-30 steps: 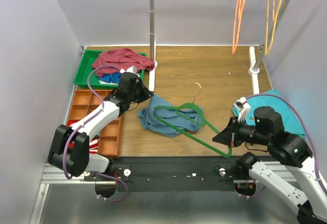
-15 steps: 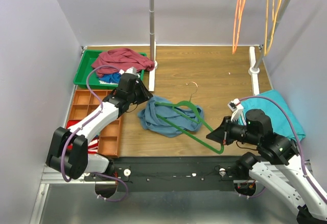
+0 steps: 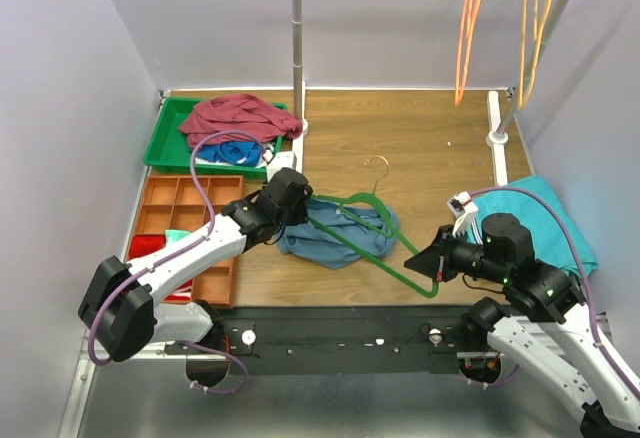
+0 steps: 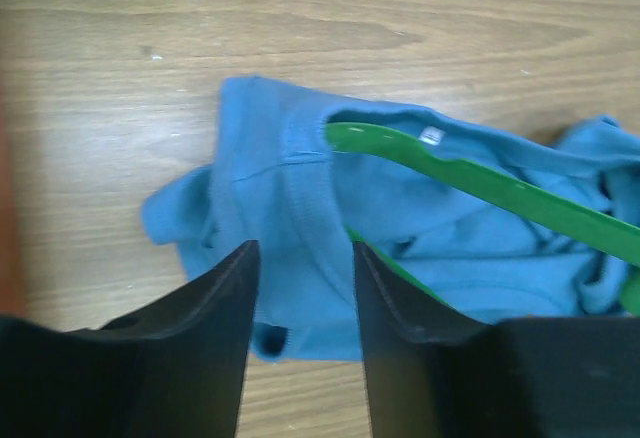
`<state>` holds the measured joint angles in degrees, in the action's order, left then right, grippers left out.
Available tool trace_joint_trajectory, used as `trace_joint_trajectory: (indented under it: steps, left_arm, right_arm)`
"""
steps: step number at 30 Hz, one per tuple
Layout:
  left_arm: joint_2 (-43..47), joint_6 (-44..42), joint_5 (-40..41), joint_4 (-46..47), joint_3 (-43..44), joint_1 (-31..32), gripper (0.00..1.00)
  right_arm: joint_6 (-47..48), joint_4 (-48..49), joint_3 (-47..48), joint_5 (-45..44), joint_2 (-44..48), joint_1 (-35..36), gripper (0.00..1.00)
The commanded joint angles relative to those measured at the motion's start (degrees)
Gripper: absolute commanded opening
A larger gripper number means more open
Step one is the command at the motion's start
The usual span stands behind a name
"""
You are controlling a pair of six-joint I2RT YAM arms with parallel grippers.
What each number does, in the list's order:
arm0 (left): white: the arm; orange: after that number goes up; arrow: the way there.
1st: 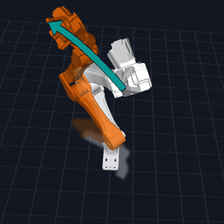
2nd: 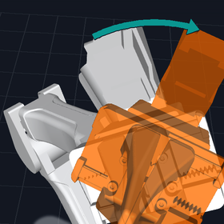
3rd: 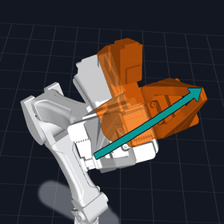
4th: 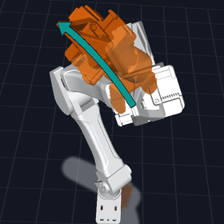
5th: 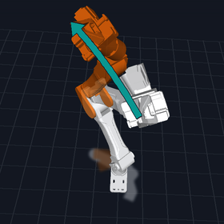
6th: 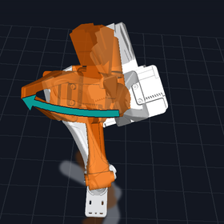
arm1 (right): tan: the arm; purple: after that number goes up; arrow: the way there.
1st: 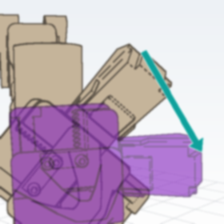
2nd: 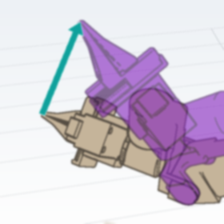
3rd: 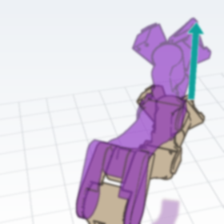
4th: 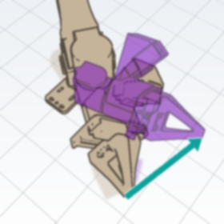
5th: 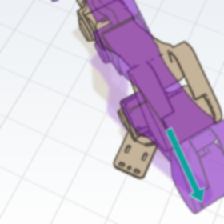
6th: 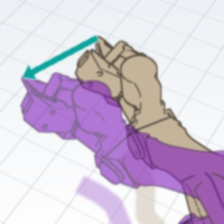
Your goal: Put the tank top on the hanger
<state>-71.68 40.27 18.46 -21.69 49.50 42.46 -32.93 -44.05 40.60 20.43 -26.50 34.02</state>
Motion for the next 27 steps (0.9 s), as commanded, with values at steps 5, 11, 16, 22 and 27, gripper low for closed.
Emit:
trace_joint_trajectory:
  steps: [5, 11, 16, 22, 27]
  left_arm:
    - [-2.49, -2.47, 11.69, -2.31, 2.54, 1.14, 0.49]
    - [-3.56, -1.69, 7.74, 1.82, 2.19, 1.31, 0.50]
    - [-3.47, 0.07, 7.38, 4.81, 0.08, 1.31, 0.49]
    - [-5.75, 0.77, 7.38, 6.75, -0.36, 1.23, 0.48]
    - [-7.95, 2.00, 8.35, 8.86, -1.59, 1.31, 0.45]
  right_arm:
    - [0.94, 0.98, 2.47, 0.40, 0.22, -0.09, 0.01]
    - [0.85, 1.43, 2.56, 0.49, -0.83, -0.09, 0.01]
    - [0.41, 2.04, 2.20, 0.76, -1.10, -0.18, 0.01]
    - [0.32, 1.60, 2.82, 0.32, -1.54, -0.01, 0.01]
    - [0.06, 1.43, 3.26, 0.23, -1.62, -0.09, 0.01]
